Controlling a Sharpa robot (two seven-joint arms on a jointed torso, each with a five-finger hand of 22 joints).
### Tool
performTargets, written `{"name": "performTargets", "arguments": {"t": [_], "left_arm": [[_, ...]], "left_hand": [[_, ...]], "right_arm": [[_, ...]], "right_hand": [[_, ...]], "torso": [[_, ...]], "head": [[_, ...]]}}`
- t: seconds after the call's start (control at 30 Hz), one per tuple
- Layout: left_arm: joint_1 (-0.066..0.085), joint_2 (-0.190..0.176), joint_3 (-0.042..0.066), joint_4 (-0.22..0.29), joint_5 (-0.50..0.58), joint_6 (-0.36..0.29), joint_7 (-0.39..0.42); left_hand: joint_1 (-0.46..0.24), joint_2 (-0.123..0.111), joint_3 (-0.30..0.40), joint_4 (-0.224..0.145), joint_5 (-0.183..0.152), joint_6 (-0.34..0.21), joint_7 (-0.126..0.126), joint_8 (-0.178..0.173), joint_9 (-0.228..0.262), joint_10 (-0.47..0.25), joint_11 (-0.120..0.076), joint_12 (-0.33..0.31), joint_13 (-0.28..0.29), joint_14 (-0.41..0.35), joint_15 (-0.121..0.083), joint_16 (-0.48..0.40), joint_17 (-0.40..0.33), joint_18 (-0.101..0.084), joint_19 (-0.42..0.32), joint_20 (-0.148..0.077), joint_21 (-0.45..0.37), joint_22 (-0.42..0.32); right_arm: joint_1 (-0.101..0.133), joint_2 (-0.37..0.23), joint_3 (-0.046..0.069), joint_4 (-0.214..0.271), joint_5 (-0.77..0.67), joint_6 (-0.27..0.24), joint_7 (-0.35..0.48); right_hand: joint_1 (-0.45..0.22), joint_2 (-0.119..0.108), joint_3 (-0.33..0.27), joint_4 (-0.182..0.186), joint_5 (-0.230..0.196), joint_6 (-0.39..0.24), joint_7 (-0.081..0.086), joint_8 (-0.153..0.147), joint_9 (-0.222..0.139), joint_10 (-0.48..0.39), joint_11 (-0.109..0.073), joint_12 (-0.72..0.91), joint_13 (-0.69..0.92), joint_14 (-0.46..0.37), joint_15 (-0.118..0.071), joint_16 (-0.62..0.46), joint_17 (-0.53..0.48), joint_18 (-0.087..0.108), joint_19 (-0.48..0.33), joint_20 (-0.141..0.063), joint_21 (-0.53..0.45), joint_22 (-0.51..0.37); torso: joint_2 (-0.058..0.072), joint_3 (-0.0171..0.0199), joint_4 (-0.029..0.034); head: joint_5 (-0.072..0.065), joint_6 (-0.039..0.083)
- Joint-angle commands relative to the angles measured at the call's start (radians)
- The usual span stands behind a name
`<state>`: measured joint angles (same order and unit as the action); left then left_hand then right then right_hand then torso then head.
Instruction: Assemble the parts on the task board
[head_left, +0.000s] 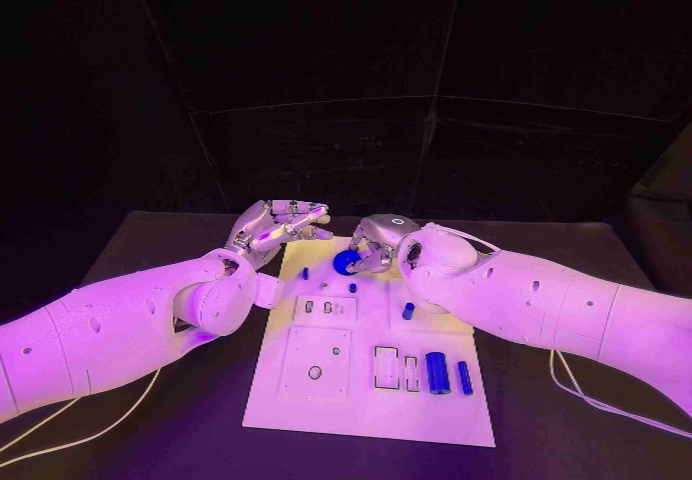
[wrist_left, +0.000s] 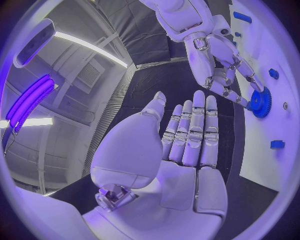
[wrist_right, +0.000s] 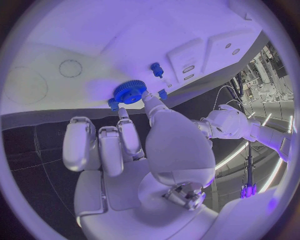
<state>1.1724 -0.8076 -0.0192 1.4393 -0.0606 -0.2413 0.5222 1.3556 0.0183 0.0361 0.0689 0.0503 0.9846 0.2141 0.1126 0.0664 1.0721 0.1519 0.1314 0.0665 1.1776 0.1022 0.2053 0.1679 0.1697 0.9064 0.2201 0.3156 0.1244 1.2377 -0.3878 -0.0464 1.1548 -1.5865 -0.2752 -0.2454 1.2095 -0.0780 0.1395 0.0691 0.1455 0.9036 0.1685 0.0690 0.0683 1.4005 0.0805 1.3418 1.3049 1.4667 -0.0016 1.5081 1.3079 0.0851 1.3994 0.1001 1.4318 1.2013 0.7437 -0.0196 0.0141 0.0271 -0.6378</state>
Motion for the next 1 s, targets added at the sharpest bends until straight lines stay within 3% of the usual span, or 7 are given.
{"name": "performTargets", "arguments": {"t": [0.03,0.23,0.43,0.63,0.73,0.9,1.0], "left_arm": [[0.001,-0.001,0.001,0.001,-0.004,0.011,0.005],[0.001,-0.01,0.001,0.003,-0.004,0.009,0.006],[0.001,-0.016,0.001,0.004,-0.004,0.008,0.007],[0.001,-0.015,0.001,0.001,-0.004,0.009,0.007],[0.001,-0.012,0.001,-0.004,-0.004,0.01,0.007],[0.001,-0.006,0.0,-0.011,-0.004,0.012,0.006],[0.0,-0.002,0.0,-0.015,-0.004,0.013,0.006]], "left_hand": [[-0.01,0.002,-0.005,-0.002,0.0,0.007,0.003,-0.006,0.0,0.004,0.006,-0.006,-0.001,-0.001,0.003,-0.007,0.001,0.014,0.007,0.0,-0.002,-0.001],[-0.013,0.004,-0.008,-0.003,0.0,0.008,0.003,-0.008,0.0,0.006,0.006,-0.009,-0.001,0.0,0.003,-0.011,0.002,0.014,0.008,0.001,-0.005,-0.003],[-0.013,0.004,-0.008,-0.003,0.0,0.008,0.003,-0.008,0.0,0.006,0.006,-0.009,-0.001,0.0,0.003,-0.011,0.002,0.014,0.008,0.001,-0.005,-0.003],[-0.012,0.005,-0.008,-0.003,0.0,0.009,0.003,-0.008,0.0,0.006,0.006,-0.01,-0.001,0.0,0.003,-0.012,0.002,0.014,0.009,0.001,-0.005,-0.004],[-0.011,0.006,-0.007,-0.004,0.0,0.01,0.003,-0.009,0.0,0.007,0.006,-0.01,-0.001,0.001,0.003,-0.013,0.003,0.015,0.009,0.001,-0.005,-0.004],[-0.011,0.006,-0.007,-0.004,0.0,0.01,0.003,-0.009,0.0,0.007,0.006,-0.01,-0.001,0.001,0.003,-0.013,0.003,0.015,0.009,0.001,-0.005,-0.004],[-0.011,0.006,-0.007,-0.004,0.0,0.01,0.003,-0.009,0.0,0.007,0.006,-0.01,-0.001,0.001,0.003,-0.013,0.003,0.015,0.009,0.001,-0.005,-0.004]], "right_arm": [[0.002,-0.034,0.001,0.033,0.018,-0.065,0.014],[0.003,-0.183,0.0,0.157,0.152,-0.181,0.116],[0.005,-0.344,0.0,0.249,0.276,-0.188,0.233],[0.006,-0.42,0.0,0.246,0.335,-0.153,0.29],[0.006,-0.439,0.0,0.218,0.355,-0.128,0.315],[0.004,-0.443,-0.001,0.174,0.366,-0.097,0.34],[0.003,-0.44,-0.001,0.15,0.368,-0.081,0.349]], "right_hand": [[-0.007,0.004,-0.006,0.006,0.014,0.005,0.0,0.0,0.001,0.003,0.0,0.008,0.009,0.069,0.004,0.003,0.077,-0.012,0.002,0.008,0.003,0.004],[0.016,0.01,-0.006,0.0,0.044,0.009,-0.002,0.0,0.001,0.004,-0.002,0.01,0.011,0.068,0.003,0.002,0.075,-0.012,0.002,0.007,0.003,0.003],[0.052,0.007,-0.005,-0.024,0.062,0.014,-0.003,0.0,0.001,0.003,-0.004,0.008,0.012,0.07,0.001,0.004,0.083,-0.013,0.003,0.006,0.005,0.007],[0.074,0.0,-0.007,-0.04,0.063,0.013,-0.003,-0.002,0.001,0.001,-0.004,0.005,0.009,0.071,0.001,0.007,0.09,-0.014,0.005,0.006,0.007,0.013],[0.088,-0.002,-0.007,-0.051,0.064,0.013,-0.003,-0.002,0.0,0.0,-0.004,0.003,0.008,0.071,0.001,0.007,0.092,-0.014,0.005,0.005,0.008,0.015],[0.1,-0.003,-0.006,-0.06,0.065,0.011,-0.002,-0.003,0.0,-0.002,-0.004,0.001,0.006,0.071,0.001,0.007,0.092,-0.014,0.004,0.005,0.007,0.014],[0.105,-0.003,-0.005,-0.064,0.064,0.01,-0.002,-0.003,0.0,-0.003,-0.004,-0.001,0.005,0.071,0.001,0.007,0.093,-0.014,0.004,0.006,0.008,0.014]], "torso": [[-0.001,0.0007,-0.0014],[-0.004,0.0005,-0.0099],[-0.008,0.0047,-0.0209],[-0.009,0.0091,-0.0259],[-0.007,0.0119,-0.0258],[-0.007,0.008,-0.0234],[-0.006,0.0077,-0.0218]], "head": [[0.001,0.001],[0.001,0.004],[0.005,0.007],[0.0,0.011],[-0.012,0.012],[-0.033,0.013],[-0.036,0.013]]}}
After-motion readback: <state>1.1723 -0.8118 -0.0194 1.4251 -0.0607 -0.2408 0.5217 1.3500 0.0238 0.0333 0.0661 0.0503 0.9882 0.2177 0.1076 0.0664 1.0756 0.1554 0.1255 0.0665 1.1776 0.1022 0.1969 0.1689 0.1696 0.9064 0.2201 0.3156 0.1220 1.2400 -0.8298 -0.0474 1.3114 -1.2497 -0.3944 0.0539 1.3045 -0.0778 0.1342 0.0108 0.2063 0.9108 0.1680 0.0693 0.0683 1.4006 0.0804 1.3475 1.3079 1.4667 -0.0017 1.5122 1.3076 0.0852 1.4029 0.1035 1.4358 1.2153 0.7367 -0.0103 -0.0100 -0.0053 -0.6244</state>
